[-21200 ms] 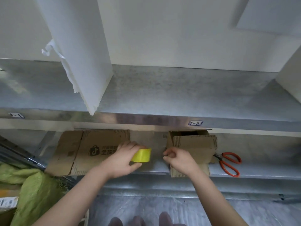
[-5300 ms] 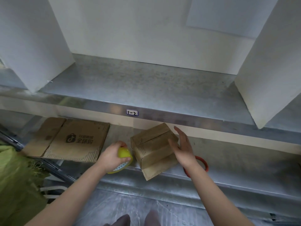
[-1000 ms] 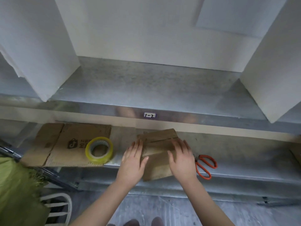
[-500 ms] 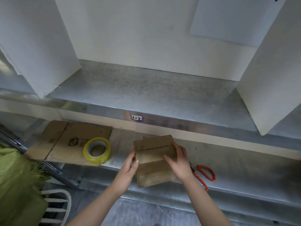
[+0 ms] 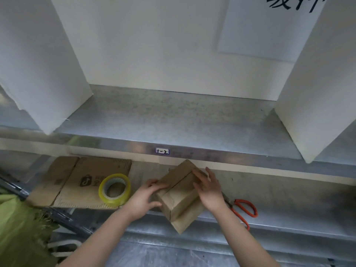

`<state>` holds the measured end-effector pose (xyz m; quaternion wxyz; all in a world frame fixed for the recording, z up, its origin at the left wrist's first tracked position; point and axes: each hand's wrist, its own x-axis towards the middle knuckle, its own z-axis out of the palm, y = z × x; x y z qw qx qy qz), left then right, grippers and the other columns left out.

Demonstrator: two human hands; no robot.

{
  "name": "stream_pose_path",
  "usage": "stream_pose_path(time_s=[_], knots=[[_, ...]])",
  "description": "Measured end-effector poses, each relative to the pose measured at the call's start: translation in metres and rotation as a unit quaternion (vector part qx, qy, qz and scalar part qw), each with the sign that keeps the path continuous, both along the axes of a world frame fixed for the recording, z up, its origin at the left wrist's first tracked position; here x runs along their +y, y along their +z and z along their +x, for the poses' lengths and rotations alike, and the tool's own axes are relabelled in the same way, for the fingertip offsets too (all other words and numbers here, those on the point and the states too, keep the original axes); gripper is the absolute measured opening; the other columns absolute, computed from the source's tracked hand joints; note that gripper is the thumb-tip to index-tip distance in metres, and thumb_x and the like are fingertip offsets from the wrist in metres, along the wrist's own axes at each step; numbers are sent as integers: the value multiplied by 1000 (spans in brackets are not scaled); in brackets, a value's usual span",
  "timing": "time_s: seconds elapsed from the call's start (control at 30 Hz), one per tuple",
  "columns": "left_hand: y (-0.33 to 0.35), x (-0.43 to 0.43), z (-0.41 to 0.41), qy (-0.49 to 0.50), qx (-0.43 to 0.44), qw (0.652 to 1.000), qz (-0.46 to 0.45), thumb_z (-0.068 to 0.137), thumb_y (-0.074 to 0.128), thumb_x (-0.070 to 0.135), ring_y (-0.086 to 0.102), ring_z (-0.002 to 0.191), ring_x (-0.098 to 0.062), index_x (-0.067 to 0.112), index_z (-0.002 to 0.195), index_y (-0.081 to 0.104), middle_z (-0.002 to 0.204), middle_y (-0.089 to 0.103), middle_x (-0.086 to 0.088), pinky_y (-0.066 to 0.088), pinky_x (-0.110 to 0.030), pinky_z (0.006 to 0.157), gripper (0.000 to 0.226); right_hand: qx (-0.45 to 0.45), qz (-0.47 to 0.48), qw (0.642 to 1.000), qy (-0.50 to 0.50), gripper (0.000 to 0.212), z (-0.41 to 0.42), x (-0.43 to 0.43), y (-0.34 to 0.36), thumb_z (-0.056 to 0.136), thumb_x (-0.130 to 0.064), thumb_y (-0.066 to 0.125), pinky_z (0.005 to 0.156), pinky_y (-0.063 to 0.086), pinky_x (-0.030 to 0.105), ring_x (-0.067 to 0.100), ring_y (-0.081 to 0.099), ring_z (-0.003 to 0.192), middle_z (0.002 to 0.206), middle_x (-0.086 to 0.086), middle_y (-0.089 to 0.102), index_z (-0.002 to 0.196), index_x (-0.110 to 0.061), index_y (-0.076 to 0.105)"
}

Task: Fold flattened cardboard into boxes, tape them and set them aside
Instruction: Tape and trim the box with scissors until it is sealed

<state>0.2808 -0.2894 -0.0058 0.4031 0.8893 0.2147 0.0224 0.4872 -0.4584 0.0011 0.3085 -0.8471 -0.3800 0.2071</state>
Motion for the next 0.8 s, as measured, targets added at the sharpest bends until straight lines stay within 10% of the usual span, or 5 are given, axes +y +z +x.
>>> stream_pose_path(time_s=[0.17,0.3,0.6,0.8], knots=[[-15,-38,8,62,-67,994,57,78,76,31,40,122,-9,61,122,43,125,40,8,28,-16,104,63,41,153,980,-119,56,-42,-29,-7,77,-47,75,101,38,25,13,48,124,131,-7,48,127,-36,53],[-15,-66,2,82,-87,991,57,78,75,37,49,103,-3,44,135,42,114,38,12,38,-11,89,66,144,114,983,-1,97,-72,-39,-13,52,-81,70,108,22,13,-10,20,137,149,-13,29,137,-47,36],[-10,-43,1,47,-67,992,91,88,58,46,29,136,-13,24,145,32,148,31,3,23,-23,113,67,26,53,998,-4,86,-59,-7,-16,67,-40,85,105,29,16,18,42,132,141,2,41,139,-22,43],[-4,-36,-2,-3,-5,981,193,86,34,65,21,143,-15,29,148,27,156,22,9,22,-32,115,72,-34,20,999,11,88,-66,-11,-17,71,-74,61,110,35,36,21,36,135,148,0,36,143,-29,37]])
